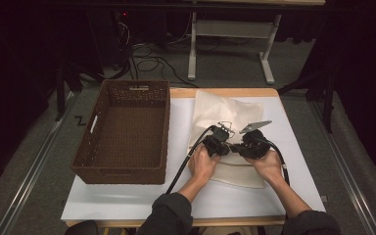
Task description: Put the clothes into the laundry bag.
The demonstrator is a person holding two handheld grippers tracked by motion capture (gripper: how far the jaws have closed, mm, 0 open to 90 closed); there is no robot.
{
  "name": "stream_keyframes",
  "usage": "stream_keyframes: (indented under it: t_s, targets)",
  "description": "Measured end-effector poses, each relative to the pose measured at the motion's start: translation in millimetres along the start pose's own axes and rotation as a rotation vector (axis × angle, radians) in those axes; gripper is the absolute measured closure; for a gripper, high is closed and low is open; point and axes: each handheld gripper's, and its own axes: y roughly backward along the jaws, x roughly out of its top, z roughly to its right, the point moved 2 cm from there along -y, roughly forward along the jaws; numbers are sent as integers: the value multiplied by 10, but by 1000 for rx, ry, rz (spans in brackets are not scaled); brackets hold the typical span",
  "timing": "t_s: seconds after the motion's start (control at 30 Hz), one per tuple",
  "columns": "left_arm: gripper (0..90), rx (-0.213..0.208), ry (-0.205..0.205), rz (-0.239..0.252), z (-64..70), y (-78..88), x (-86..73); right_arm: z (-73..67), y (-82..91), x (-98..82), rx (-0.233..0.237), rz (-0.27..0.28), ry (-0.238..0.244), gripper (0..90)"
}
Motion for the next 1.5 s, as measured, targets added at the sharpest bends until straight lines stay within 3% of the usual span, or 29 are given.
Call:
stream_keyframes:
  t_s: [0.17,0.4,0.5,0.6,0.67,0.87,1.03,1.17,1.27,1.33,1.5]
  targets:
    - [560,5,-27,6,4,182,-67,-11,23,0,-1,4,1,880]
    - [533,44,-79,26,28,379,-201,4,12,-21,-12,-10,-4,880]
    - [571,22,-91,15,54,413,-255,-6,10,-20,-15,-10,1,880]
    - [678,-29,-97,-39,79,335,-283,-25,5,-10,-15,-15,-5,880]
    - [740,-51,-78,-60,69,247,-272,-33,2,-2,-12,-11,7,880]
    - [888,-78,0,-53,24,0,-163,-43,29,-2,-9,-9,10,880]
    - [894,-78,33,-44,-3,-120,-5,-30,44,-9,-6,-8,14,880]
    - [893,-29,36,-15,-5,-216,96,-19,39,-28,-6,-16,11,880]
    - [891,7,28,6,-2,-263,136,-13,25,-29,-6,-17,0,880]
    - [883,4,28,3,-13,-274,151,-6,16,-24,-8,-19,-13,880]
    - [738,17,-29,-48,-15,-138,96,3,17,-4,-4,-17,-2,880]
